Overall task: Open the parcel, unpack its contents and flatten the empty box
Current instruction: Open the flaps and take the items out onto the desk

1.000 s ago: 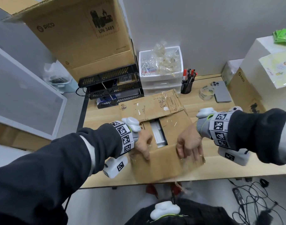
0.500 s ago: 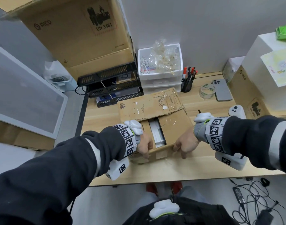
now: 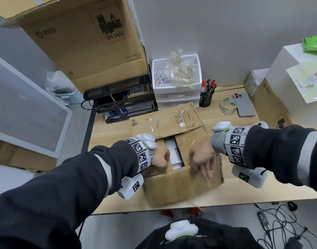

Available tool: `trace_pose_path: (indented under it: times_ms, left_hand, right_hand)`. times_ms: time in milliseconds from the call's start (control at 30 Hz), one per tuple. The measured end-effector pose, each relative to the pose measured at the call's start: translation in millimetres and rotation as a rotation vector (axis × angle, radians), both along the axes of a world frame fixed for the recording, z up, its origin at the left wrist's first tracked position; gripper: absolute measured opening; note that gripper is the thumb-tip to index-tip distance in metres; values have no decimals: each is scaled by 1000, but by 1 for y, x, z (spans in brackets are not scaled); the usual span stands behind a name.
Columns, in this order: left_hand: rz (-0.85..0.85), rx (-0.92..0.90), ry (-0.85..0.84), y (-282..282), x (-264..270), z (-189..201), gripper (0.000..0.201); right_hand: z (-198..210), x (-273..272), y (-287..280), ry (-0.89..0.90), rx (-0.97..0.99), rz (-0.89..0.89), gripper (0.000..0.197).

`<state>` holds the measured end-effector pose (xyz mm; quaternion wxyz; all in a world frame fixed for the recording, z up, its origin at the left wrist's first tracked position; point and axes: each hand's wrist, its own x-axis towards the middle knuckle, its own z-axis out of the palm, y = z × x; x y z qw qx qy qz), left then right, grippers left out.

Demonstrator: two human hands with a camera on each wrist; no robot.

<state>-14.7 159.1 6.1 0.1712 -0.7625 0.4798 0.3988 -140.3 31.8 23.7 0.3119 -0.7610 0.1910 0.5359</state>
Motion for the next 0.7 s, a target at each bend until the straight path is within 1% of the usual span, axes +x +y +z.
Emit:
trace_pose_path:
  times_ms: [67,167,233,300,367,467,533,600,700]
  left_hand:
    - [-9,-11,-32,-3,6,0,43]
    - [-21,-46,-62,-6,12,0,48]
    - [-32,-56,-85,-6,16,-1,51]
    - [-46,-48,-78,-5,24,-3,56]
    - [-85,-32,-58,-5,32,-3,60]
    - [-137,-47,-60,-1,42,3,63]
    - [-150,-56,-68,1,42,10,68]
    - [-162,-72,-91,-4,45,21,69]
    - [-179,-160,-158,-16,53,38,57]
  right_hand:
    - [1,9,-4,-67,-2,-57,20]
    - [-4,22,-11,-223,-51,-160,16]
    - [-9,30,-16,-307,-99,-195,18]
    - [-12,37,-17,-356,-156,-160,26]
    - [-15,41,-18,-382,-229,-67,29]
    - [-16,44,-12,-407,-323,60,12]
    - [-16,41,-7,-452,-368,85,11]
    - [-11,42,-5,-549,-441,82,17]
    - [-2,48,-15,-765,-550,54,45]
